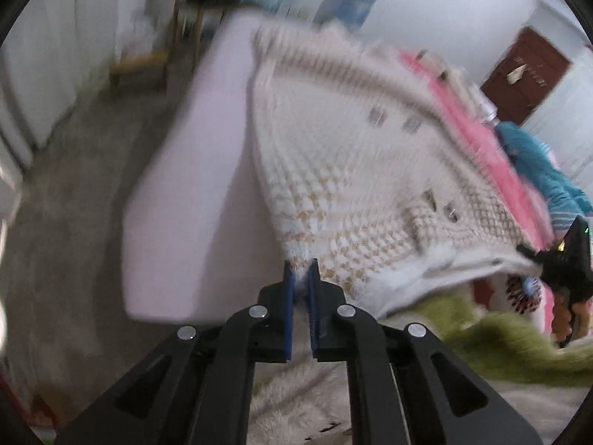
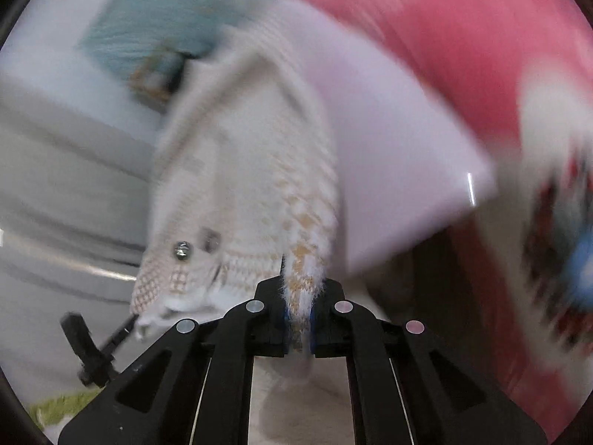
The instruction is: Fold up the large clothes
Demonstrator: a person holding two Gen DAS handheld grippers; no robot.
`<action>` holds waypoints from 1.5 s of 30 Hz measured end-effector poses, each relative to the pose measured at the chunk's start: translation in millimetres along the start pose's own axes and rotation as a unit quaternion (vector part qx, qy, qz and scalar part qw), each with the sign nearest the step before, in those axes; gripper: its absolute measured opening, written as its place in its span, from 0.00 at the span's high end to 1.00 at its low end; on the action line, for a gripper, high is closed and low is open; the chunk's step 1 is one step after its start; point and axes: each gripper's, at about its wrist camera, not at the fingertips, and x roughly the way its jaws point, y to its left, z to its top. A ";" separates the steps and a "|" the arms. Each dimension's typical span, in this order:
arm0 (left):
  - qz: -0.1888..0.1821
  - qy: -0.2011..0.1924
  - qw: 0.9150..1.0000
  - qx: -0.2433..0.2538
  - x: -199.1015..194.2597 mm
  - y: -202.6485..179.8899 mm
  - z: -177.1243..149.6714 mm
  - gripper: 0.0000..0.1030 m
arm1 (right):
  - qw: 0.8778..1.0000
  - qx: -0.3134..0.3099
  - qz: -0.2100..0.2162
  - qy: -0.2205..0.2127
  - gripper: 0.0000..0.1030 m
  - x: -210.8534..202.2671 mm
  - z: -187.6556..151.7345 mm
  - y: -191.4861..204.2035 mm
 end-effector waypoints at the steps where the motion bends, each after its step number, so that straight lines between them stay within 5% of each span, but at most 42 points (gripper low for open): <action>1: -0.001 0.008 1.000 -0.009 7.2 2.2 -1.8 0.94 | 1.000 0.023 0.010 0.004 0.95 6.1 -2.0 -8.5; 11: -0.070 -0.062 0.996 -0.009 -25.8 -0.8 70.8 0.94 | 0.993 -0.058 0.049 -0.091 0.94 -35.0 53.1 54.2; 22: -0.080 -0.083 0.992 -0.047 25.0 14.4 166.8 0.92 | 0.990 -0.066 0.066 -0.107 0.90 19.2 151.4 99.2; 24: -0.073 -0.075 0.993 -0.046 40.9 18.3 179.5 0.90 | 0.991 -0.061 0.070 -0.100 0.85 34.2 163.4 97.6; 28: -0.081 -0.033 0.993 -0.073 78.4 34.6 198.5 0.83 | 0.993 -0.039 0.072 -0.087 0.58 63.3 182.4 87.0; 32: -0.083 -0.030 0.990 -0.113 86.7 52.7 203.6 0.58 | 0.995 -0.013 0.051 -0.081 0.52 74.9 183.6 69.3; 37: -0.104 -0.071 0.985 -0.114 59.2 61.0 198.0 0.54 | 0.993 -0.051 0.030 -0.102 0.49 50.0 164.1 73.8; 43: -0.162 -0.074 0.984 -0.006 50.2 3.8 181.9 0.54 | 0.980 -0.178 0.023 -0.083 0.56 58.3 122.5 114.1; 45: -0.136 -0.048 0.988 0.046 65.7 -26.0 172.1 0.54 | 0.973 -0.219 -0.009 -0.070 0.60 76.0 107.8 128.9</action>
